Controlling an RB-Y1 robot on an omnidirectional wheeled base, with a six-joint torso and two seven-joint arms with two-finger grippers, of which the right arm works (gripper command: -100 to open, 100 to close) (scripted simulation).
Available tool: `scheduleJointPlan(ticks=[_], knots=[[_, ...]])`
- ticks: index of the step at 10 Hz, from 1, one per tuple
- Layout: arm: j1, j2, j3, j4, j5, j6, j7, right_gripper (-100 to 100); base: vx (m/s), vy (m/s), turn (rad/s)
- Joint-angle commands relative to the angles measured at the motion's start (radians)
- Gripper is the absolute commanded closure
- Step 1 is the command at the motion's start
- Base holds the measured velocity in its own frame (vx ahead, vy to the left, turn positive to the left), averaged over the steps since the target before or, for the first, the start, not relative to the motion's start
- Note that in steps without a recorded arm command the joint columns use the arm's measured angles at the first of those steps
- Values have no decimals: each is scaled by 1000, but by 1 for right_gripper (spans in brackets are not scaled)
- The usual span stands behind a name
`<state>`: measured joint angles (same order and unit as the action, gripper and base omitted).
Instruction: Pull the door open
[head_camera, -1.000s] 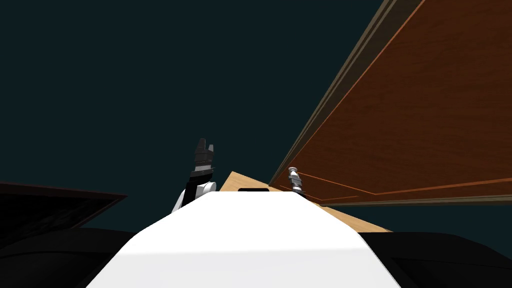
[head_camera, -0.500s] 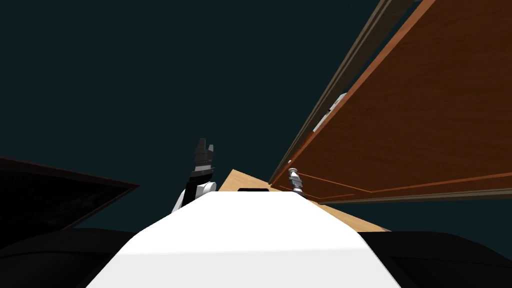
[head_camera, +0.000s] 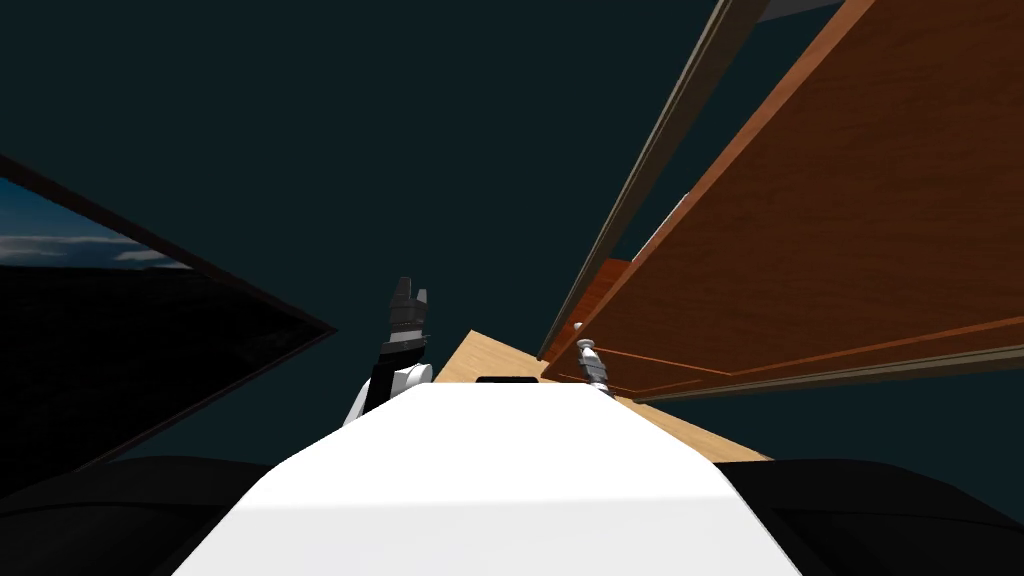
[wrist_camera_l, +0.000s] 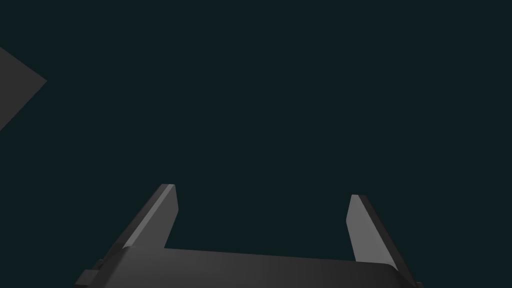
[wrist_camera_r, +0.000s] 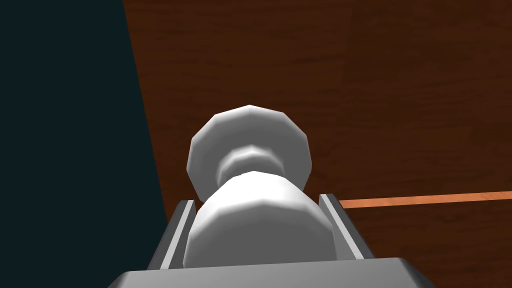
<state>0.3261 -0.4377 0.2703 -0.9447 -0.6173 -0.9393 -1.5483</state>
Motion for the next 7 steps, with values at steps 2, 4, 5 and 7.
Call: scheduleJointPlan(ticks=[2, 4, 5, 7], knots=[[8, -28, 28, -8, 14, -38, -41, 100, -201, -31, 149], [9, -30, 34, -7, 16, -35, -44, 100, -109, -11, 58], [16, -41, 49, 3, 23, -57, -62, 100, -137, -20, 127], [22, -55, 64, 11, 30, -81, -79, 100, -215, -55, 146]])
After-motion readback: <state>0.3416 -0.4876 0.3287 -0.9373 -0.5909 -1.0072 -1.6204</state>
